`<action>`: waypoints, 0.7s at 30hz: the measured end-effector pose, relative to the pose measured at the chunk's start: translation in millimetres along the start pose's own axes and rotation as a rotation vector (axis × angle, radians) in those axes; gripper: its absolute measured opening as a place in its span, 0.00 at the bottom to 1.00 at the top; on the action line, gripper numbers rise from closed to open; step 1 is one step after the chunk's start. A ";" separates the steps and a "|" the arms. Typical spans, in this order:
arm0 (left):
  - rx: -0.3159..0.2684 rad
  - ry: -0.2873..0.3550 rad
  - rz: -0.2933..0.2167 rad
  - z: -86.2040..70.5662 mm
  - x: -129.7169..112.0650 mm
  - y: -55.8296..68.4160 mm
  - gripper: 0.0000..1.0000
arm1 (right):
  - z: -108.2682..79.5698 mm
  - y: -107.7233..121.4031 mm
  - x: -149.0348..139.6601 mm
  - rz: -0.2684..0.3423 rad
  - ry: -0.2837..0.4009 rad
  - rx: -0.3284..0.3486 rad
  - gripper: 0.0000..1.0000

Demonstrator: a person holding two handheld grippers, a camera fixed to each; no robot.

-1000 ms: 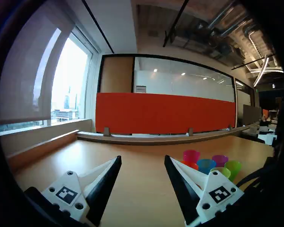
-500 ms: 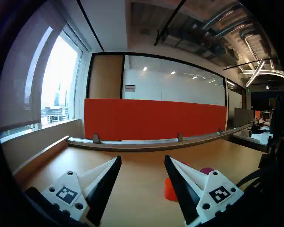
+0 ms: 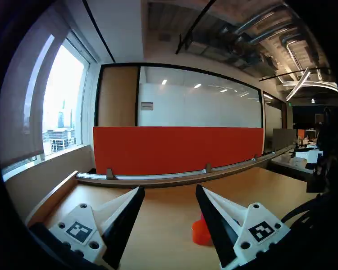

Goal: Pour water

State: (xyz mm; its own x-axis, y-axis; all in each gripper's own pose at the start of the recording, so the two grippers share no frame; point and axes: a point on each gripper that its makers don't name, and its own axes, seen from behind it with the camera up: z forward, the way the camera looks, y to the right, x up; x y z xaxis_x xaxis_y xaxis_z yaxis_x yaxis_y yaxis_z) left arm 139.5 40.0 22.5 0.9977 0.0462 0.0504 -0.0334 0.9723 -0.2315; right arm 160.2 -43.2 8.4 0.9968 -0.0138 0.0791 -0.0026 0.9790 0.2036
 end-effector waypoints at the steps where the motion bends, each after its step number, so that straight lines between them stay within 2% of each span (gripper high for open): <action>1: -0.003 -0.001 0.002 0.2 2.0 -0.3 0.83 | 0.4 -0.6 0.9 0.003 -0.002 0.005 1.00; 6: -0.026 -0.003 0.012 2.2 7.7 1.0 0.84 | 1.9 -4.2 4.1 0.007 -0.004 0.033 0.99; 12: -0.088 -0.025 0.020 5.1 3.1 10.0 0.83 | 2.5 -15.9 6.7 -0.010 0.002 0.098 0.99; 21: -0.252 -0.044 0.004 4.3 0.6 41.8 0.84 | 1.5 -39.1 11.0 -0.019 -0.009 0.226 0.99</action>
State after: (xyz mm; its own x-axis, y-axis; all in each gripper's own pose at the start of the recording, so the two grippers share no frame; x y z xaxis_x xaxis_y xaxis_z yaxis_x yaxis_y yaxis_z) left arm 138.4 81.7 17.1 0.9938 0.0652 0.0903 -0.0157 0.8845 -0.4662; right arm 171.1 -82.0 2.8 0.9961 -0.0343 0.0818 -0.0030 0.9082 0.4185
